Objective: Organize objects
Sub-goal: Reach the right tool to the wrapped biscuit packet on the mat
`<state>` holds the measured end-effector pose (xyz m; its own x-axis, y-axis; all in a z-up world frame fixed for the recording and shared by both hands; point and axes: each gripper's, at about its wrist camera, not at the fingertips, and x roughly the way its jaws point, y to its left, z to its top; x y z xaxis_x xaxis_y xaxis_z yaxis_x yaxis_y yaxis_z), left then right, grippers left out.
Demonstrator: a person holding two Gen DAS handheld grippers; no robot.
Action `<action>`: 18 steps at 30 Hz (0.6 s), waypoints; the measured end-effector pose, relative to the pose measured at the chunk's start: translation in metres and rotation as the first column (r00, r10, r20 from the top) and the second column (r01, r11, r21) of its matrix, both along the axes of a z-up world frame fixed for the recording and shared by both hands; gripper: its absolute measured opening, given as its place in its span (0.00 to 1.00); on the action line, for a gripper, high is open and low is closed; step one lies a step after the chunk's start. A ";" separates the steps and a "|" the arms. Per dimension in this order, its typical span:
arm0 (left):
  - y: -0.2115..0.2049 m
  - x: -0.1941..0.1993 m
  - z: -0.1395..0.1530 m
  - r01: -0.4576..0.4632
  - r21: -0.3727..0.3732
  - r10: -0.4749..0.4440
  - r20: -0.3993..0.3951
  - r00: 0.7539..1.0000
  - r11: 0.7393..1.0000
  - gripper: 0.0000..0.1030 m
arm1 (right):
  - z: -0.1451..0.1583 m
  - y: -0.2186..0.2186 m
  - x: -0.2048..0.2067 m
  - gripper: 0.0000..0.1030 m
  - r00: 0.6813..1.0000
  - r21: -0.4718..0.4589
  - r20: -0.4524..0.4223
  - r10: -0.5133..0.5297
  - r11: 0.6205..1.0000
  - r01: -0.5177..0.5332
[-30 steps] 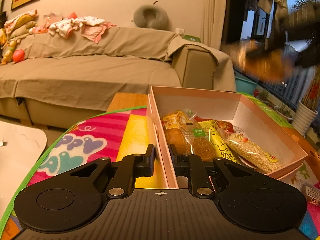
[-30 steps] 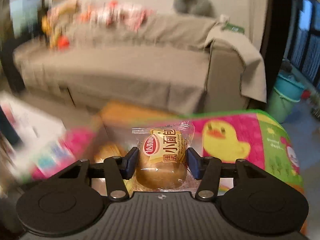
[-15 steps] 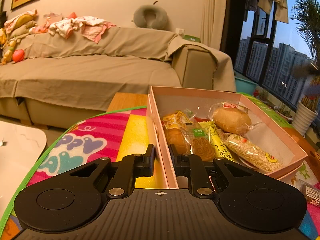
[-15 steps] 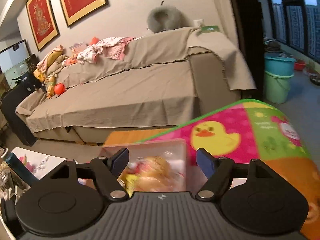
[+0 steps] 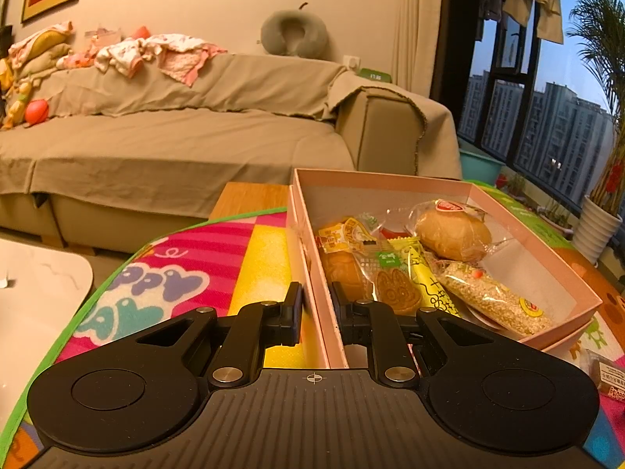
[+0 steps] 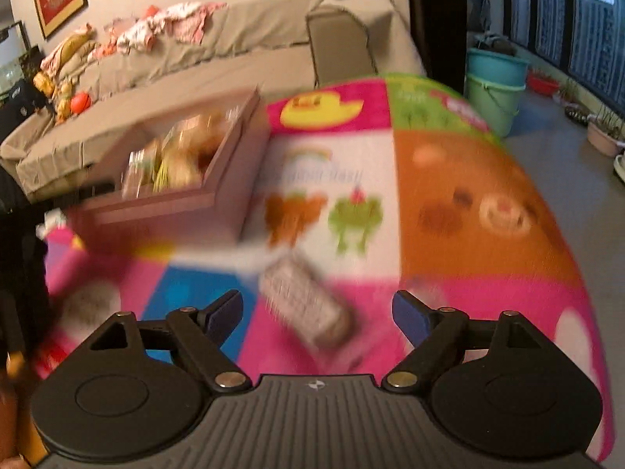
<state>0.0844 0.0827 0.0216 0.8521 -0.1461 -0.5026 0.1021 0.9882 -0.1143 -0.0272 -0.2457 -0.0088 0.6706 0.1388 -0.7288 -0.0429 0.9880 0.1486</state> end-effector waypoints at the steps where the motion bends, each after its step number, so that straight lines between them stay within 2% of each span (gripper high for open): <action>1: 0.000 0.000 0.000 0.000 0.000 0.000 0.000 1.000 1.000 0.17 | -0.005 0.007 -0.003 0.83 1.000 -0.003 -0.010 0.011 1.000 -0.011; 4: 0.000 0.000 0.000 0.000 0.000 0.000 0.000 1.000 1.000 0.17 | -0.010 0.027 -0.012 0.95 0.999 -0.012 -0.006 0.038 0.999 -0.038; 7: 0.000 0.000 0.000 0.000 0.000 0.000 0.000 1.000 1.000 0.17 | 0.000 0.042 -0.021 0.94 0.985 0.099 -0.002 0.170 0.981 -0.169; 10: 0.000 0.000 0.000 0.001 0.000 -0.001 0.000 1.000 1.000 0.17 | 0.015 0.058 -0.027 0.94 0.976 0.010 0.066 0.210 0.977 -0.211; 14: 0.000 0.000 0.000 0.001 0.000 -0.001 0.000 1.000 1.000 0.17 | 0.017 0.063 -0.013 0.94 0.980 -0.129 0.089 0.176 0.978 -0.164; 18: 0.000 0.000 0.000 0.002 0.000 -0.002 0.000 1.000 1.000 0.17 | 0.004 0.055 0.014 0.89 0.991 -0.150 0.059 0.123 0.982 -0.113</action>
<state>0.0844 0.0827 0.0214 0.8518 -0.1475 -0.5027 0.1035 0.9880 -0.1144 -0.0135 -0.1910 -0.0046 0.7043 0.1152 -0.7005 -0.1654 0.9862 -0.0041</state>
